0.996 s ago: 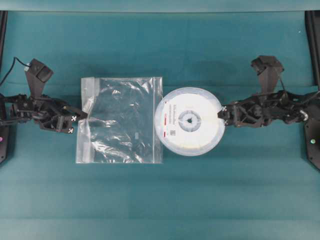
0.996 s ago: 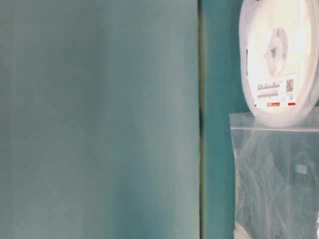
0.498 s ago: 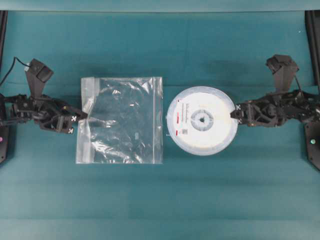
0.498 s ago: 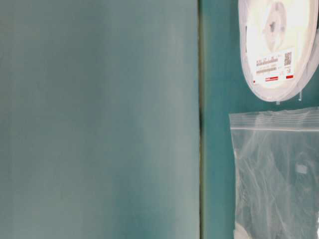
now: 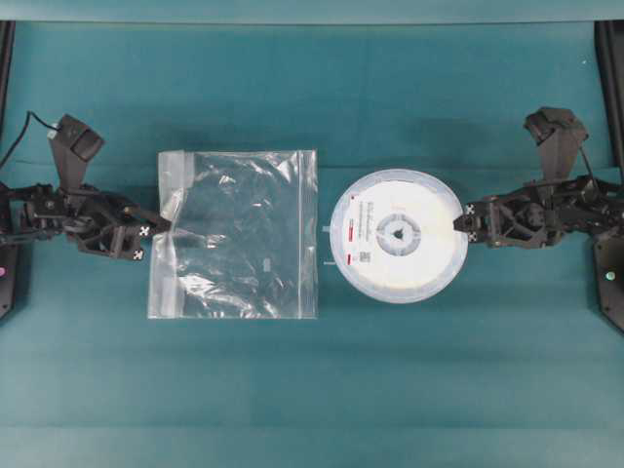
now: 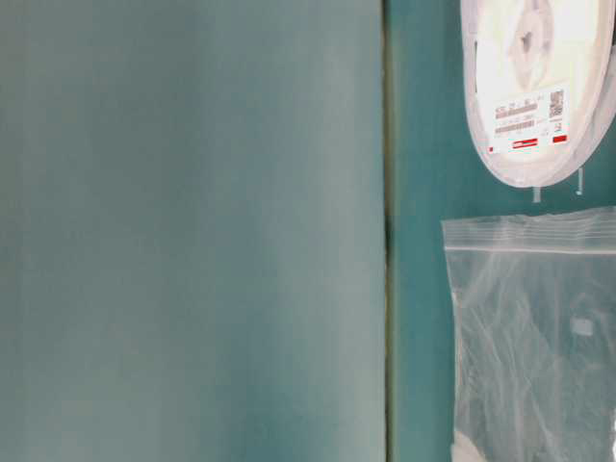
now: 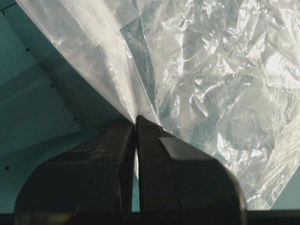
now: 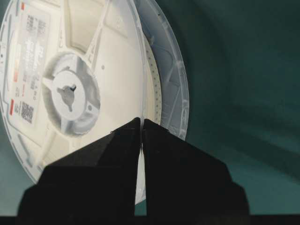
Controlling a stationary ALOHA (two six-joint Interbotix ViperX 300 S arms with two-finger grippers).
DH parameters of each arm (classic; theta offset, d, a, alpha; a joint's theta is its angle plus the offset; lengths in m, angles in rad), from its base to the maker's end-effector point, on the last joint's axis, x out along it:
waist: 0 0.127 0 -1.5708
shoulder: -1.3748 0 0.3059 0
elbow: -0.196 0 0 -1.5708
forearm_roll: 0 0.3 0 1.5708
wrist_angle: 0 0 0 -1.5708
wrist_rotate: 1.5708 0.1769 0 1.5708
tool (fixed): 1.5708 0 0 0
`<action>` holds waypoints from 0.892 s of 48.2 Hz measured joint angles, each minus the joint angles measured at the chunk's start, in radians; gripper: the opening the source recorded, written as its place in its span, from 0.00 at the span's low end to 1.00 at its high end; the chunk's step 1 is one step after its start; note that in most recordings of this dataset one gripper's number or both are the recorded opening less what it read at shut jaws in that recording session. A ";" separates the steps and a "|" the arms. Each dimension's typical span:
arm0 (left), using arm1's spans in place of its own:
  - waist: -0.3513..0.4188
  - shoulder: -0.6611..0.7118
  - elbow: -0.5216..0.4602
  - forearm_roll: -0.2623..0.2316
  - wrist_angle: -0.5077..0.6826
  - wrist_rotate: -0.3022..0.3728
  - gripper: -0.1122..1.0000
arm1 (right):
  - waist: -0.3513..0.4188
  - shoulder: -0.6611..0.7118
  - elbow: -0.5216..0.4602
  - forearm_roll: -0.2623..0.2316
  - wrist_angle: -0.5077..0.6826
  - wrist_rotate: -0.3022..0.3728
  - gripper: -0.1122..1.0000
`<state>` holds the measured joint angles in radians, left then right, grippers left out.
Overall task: Take out the reel from the clear zip bag.
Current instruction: 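Release the reel on the table and open both grippers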
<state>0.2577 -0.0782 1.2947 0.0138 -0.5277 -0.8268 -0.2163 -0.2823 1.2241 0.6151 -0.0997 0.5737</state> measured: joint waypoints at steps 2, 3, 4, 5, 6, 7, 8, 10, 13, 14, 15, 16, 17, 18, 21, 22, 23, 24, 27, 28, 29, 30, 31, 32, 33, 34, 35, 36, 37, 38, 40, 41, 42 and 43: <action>0.000 0.002 -0.002 0.000 0.000 -0.002 0.11 | -0.002 0.000 0.002 0.002 0.000 0.000 0.13; 0.000 0.002 0.000 0.000 0.000 0.000 0.11 | -0.002 0.000 0.000 0.002 0.000 0.000 0.13; 0.002 0.002 -0.002 0.002 0.000 0.000 0.11 | -0.002 0.000 0.000 0.002 0.000 0.000 0.13; 0.000 0.000 -0.002 0.000 0.000 0.000 0.11 | -0.003 0.000 0.000 0.002 -0.002 0.000 0.13; 0.000 0.000 -0.002 0.000 0.000 0.000 0.11 | -0.003 0.000 0.000 0.002 0.000 0.000 0.14; 0.000 0.000 -0.002 0.000 0.000 -0.002 0.11 | -0.003 0.000 0.000 0.002 0.000 0.000 0.16; 0.002 0.000 -0.002 0.002 0.000 0.000 0.11 | -0.003 0.000 0.000 0.002 0.000 0.002 0.18; 0.000 0.000 -0.002 0.000 0.000 -0.002 0.11 | -0.003 0.000 0.000 0.002 0.002 0.003 0.25; 0.000 0.000 -0.003 0.000 0.000 0.000 0.11 | -0.003 0.000 -0.002 0.002 0.005 0.009 0.38; 0.000 0.000 -0.002 0.002 0.000 -0.002 0.11 | -0.003 0.002 0.000 0.002 0.006 0.012 0.43; 0.000 0.000 -0.002 0.000 0.000 0.000 0.11 | -0.003 0.000 0.000 0.002 0.006 0.014 0.48; 0.000 0.000 -0.002 0.000 0.000 -0.002 0.11 | -0.003 0.000 0.000 0.002 0.008 0.015 0.54; 0.000 0.000 -0.003 0.000 0.000 -0.002 0.11 | -0.003 0.000 0.000 0.002 0.008 0.017 0.59; 0.002 0.000 -0.002 0.000 0.000 0.000 0.11 | -0.006 0.002 -0.002 0.002 0.012 0.018 0.66; 0.000 0.000 -0.003 0.000 0.000 -0.002 0.11 | -0.006 0.000 -0.008 0.002 0.018 0.018 0.81; 0.000 0.000 -0.003 0.002 0.000 -0.002 0.11 | -0.006 0.000 -0.009 0.002 0.021 0.018 0.85; 0.000 0.000 -0.003 0.002 0.000 0.000 0.11 | -0.006 0.000 -0.012 0.000 0.021 0.018 0.88; 0.000 0.000 -0.003 0.000 0.000 -0.002 0.11 | -0.003 0.000 -0.015 0.002 0.021 0.018 0.91; 0.000 0.000 -0.003 0.000 0.000 -0.002 0.11 | -0.003 0.000 -0.023 0.002 0.021 0.018 0.96; 0.000 0.000 -0.003 0.002 0.000 0.000 0.11 | -0.003 0.000 -0.025 0.002 0.021 0.018 0.96; 0.000 0.000 -0.003 0.002 0.000 0.000 0.11 | -0.003 0.000 -0.026 0.002 0.020 0.018 0.95; 0.002 0.000 -0.002 0.002 0.000 -0.002 0.11 | -0.002 0.000 -0.026 0.002 0.021 0.018 0.94; 0.000 0.000 -0.003 0.002 0.000 0.000 0.11 | -0.003 0.002 -0.026 0.002 0.021 0.018 0.94; 0.000 0.000 -0.003 0.002 0.000 0.000 0.11 | -0.002 0.002 -0.026 0.002 0.020 0.018 0.94; 0.000 0.000 -0.003 0.000 0.000 0.000 0.11 | -0.002 0.000 -0.028 0.002 0.020 0.018 0.94; 0.000 -0.002 -0.003 0.002 0.000 0.000 0.11 | -0.002 0.000 -0.026 0.002 0.021 0.018 0.94; 0.000 -0.002 -0.003 0.002 0.000 -0.002 0.11 | -0.002 0.000 -0.026 0.002 0.021 0.017 0.94; 0.000 -0.002 -0.003 0.000 0.000 -0.002 0.11 | -0.002 -0.002 -0.026 0.002 0.021 0.018 0.94; 0.000 -0.002 -0.003 0.000 0.000 -0.002 0.11 | -0.002 -0.002 -0.028 0.002 0.021 0.018 0.94; 0.000 -0.002 -0.005 0.000 0.000 0.000 0.11 | -0.002 -0.003 -0.026 0.002 0.023 0.018 0.94; 0.000 -0.003 -0.005 0.002 0.000 0.000 0.11 | -0.002 -0.006 -0.026 0.002 0.025 0.018 0.94; 0.000 -0.005 -0.006 0.002 0.000 0.002 0.11 | -0.002 -0.009 -0.028 0.002 0.025 0.018 0.94; 0.000 -0.006 -0.006 0.002 0.000 0.002 0.11 | -0.002 -0.014 -0.026 0.002 0.025 0.018 0.94; 0.000 -0.008 -0.006 0.002 0.000 0.002 0.11 | -0.002 -0.017 -0.026 0.002 0.025 0.018 0.94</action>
<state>0.2577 -0.0859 1.2885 0.0153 -0.5277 -0.8253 -0.2178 -0.2991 1.1980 0.6167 -0.0752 0.5921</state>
